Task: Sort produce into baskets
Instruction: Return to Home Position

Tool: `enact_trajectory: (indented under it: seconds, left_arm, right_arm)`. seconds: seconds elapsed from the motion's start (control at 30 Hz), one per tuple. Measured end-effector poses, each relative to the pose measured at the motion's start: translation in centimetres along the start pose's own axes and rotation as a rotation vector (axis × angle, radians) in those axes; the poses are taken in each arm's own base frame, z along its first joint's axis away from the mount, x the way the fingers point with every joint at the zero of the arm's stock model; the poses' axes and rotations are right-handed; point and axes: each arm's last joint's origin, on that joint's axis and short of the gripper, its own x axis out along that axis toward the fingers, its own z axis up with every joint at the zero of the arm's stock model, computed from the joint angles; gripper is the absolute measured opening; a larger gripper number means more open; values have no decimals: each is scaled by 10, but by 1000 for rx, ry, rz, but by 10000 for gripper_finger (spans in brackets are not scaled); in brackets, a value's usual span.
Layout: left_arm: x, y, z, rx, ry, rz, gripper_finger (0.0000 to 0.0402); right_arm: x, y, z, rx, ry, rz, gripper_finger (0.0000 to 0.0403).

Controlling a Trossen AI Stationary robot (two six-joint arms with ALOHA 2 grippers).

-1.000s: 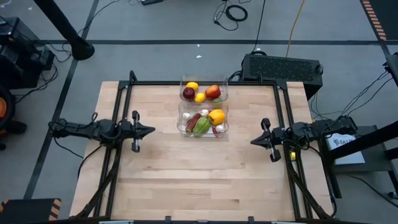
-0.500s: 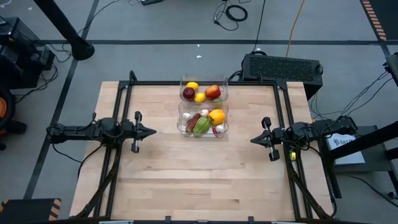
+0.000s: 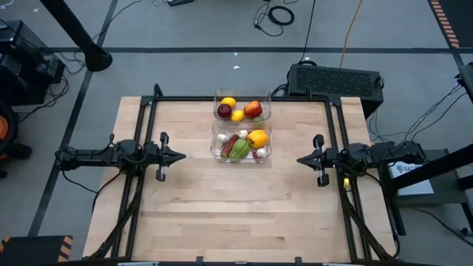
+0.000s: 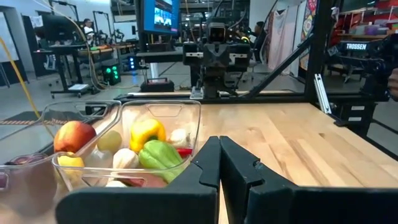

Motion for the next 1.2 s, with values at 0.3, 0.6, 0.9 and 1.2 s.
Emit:
enact_trajectory:
  seconds: [0.3, 0.6, 0.9, 1.2]
  left_arm:
    - [0, 0, 0, 0, 0, 1, 6]
    - [0, 0, 0, 1, 0, 3, 6]
    - [0, 0, 0, 1, 1, 3, 6]
    - [0, 0, 0, 1, 1, 3, 6]
  right_arm:
    - [0, -7, 1, -6, -16, -68, 0]
    - [0, -9, -1, -46, -15, -47, 0]
    - [0, -13, 1, -59, -26, -93, 0]
    - [0, -13, 1, -17, -28, -90, 0]
